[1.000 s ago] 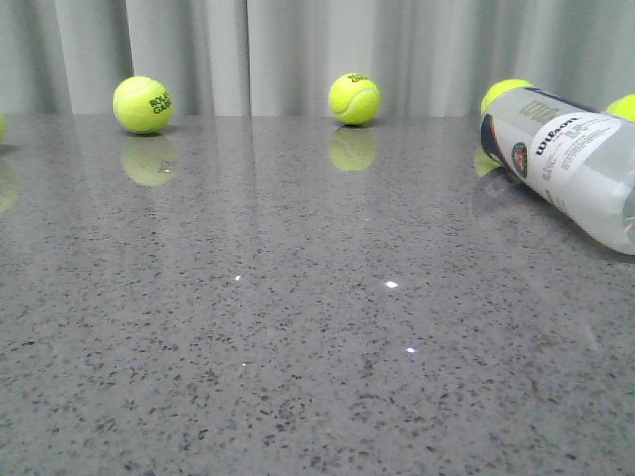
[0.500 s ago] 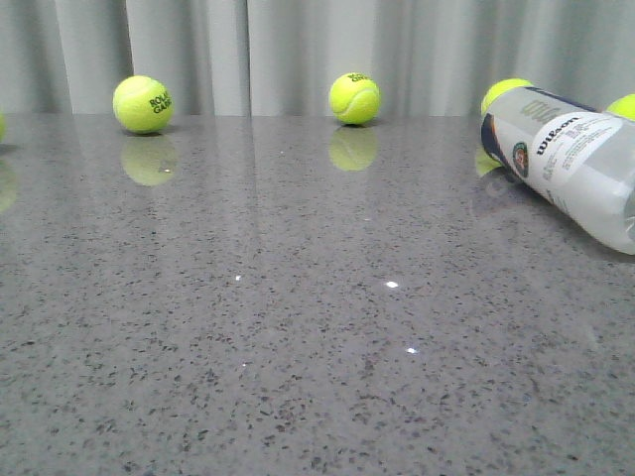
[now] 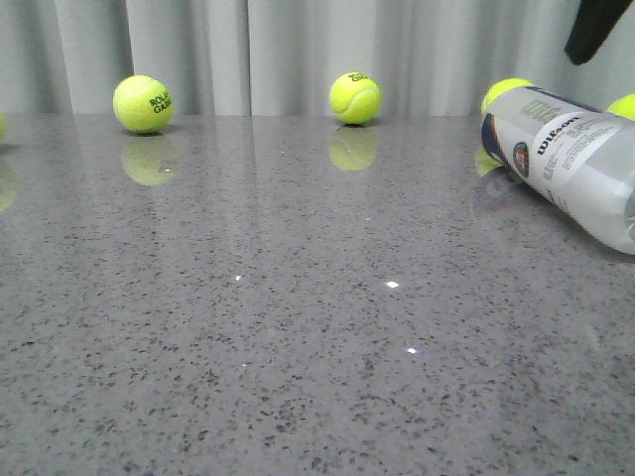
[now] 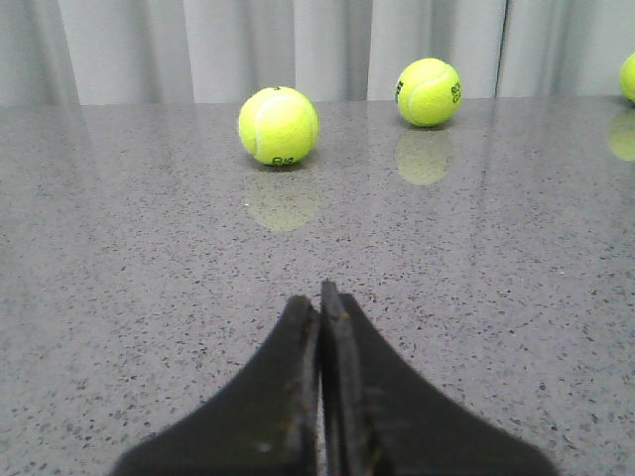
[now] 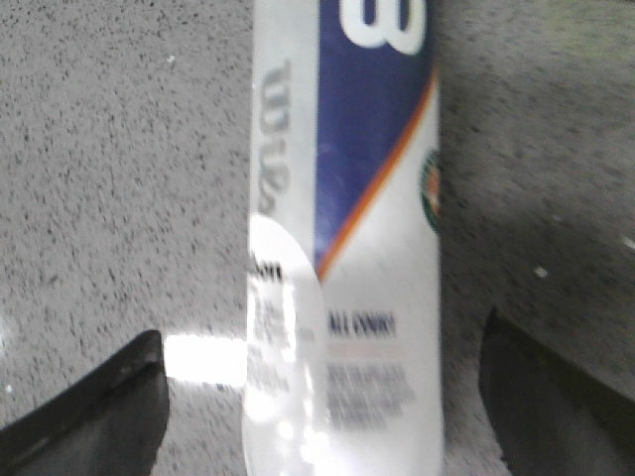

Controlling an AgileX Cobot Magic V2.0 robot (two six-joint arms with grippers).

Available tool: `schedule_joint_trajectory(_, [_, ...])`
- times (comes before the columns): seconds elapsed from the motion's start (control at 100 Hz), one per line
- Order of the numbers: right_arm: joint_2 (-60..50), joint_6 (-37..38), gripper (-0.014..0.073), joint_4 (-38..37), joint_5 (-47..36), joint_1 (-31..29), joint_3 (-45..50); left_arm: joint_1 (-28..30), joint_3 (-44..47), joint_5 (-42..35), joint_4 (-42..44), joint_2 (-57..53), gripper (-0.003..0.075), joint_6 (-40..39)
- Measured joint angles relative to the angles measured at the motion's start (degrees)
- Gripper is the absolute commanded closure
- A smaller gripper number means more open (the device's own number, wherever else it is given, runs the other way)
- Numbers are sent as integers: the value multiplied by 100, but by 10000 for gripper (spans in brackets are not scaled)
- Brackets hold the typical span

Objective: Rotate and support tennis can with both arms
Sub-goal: 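Grasp the white Wilson can with the right gripper and lift it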

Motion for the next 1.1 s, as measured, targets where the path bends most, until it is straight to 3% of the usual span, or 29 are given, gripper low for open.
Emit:
schedule_joint_trajectory(0.43, [1895, 0, -28, 150, 174, 0, -976, 0, 0, 0, 0, 0, 739, 0])
schedule_joint_trajectory(0.72, [2073, -159, 300, 160, 394, 9, -1157, 0, 0, 0, 0, 0, 739, 0])
schedule_joint_trajectory(0.91, [2073, -1006, 309, 125, 776, 287, -1853, 0, 0, 0, 0, 0, 739, 0])
schedule_joint_trajectory(1.1, [2073, -2737, 309, 125, 891, 935, -2503, 0, 0, 0, 0, 0, 739, 0])
